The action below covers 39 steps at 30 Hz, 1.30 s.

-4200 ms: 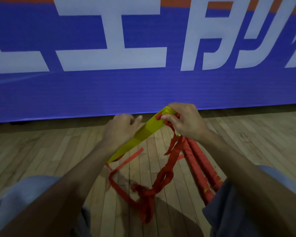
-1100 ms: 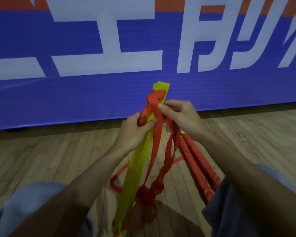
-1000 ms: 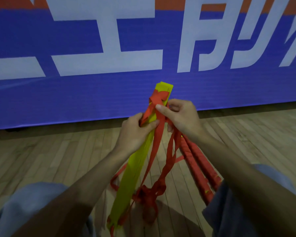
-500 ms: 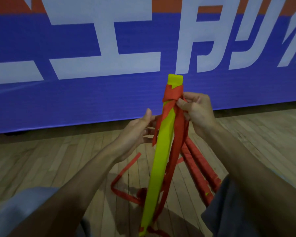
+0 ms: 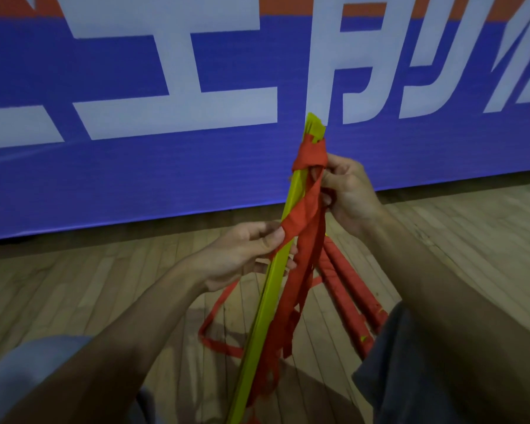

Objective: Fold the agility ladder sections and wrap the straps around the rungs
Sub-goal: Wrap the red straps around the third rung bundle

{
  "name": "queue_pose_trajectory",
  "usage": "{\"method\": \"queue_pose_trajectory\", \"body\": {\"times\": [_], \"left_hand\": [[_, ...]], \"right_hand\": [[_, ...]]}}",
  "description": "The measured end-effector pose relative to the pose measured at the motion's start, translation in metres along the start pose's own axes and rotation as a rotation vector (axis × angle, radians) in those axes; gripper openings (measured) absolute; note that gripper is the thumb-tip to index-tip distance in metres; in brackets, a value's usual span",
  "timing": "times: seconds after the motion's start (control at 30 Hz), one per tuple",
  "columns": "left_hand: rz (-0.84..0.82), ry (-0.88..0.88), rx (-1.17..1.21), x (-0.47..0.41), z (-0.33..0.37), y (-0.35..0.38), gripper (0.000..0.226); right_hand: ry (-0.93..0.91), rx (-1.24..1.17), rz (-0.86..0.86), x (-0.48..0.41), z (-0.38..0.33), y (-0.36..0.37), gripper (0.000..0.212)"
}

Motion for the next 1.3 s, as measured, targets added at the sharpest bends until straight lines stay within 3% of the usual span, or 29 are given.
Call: {"method": "queue_pose_trajectory", "body": {"times": [0.13,0.27,0.43,0.53,0.6,0.8,0.93,1.03,1.2,1.3], "left_hand": [[0.134,-0.001,-0.020,-0.001,-0.003,0.000,0.042],[0.254,-0.061,-0.217,-0.004,-0.009,-0.007,0.038],[0.441,0.012,-0.609,-0.011,-0.015,-0.015,0.030],[0.556,0.038,-0.941,-0.011,-0.015,-0.016,0.029],[0.604,0.058,-1.012,-0.008,-0.016,-0.014,0.030],[0.614,0.120,-1.003,-0.006,-0.009,-0.013,0.027],[0.617,0.209,-0.837,-0.004,0.001,-0.013,0.028],[0.608,0.239,-0.571,0.000,0.013,-0.017,0.018],[0.189,0.109,-0.240,0.005,0.018,-0.014,0.024],[0.018,0.001,-0.135,0.009,0.014,-0.008,0.039]], "right_hand": [[0.081,0.165,0.031,-0.003,0.005,0.001,0.015],[0.284,0.439,-0.087,0.002,0.007,-0.003,0.025],[0.486,0.261,-0.148,0.006,0.005,0.003,0.035],[0.463,0.183,-0.111,0.008,0.010,0.015,0.042],[0.395,0.214,-0.028,0.010,0.018,0.025,0.041],[0.205,0.301,0.179,0.004,0.029,0.028,0.024],[0.136,0.229,0.156,0.001,0.023,0.015,0.018],[0.032,0.214,0.048,0.000,0.018,0.006,0.021],[-0.110,0.084,-0.138,-0.001,0.007,-0.004,0.012],[-0.101,-0.053,-0.233,0.001,0.003,-0.009,0.035]]}}
Point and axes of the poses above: each hand's wrist, its own x-axis away from the middle knuckle, its own y-axis out of the palm, z = x × y, the point moved 2 cm from there along -x, towards the middle knuckle
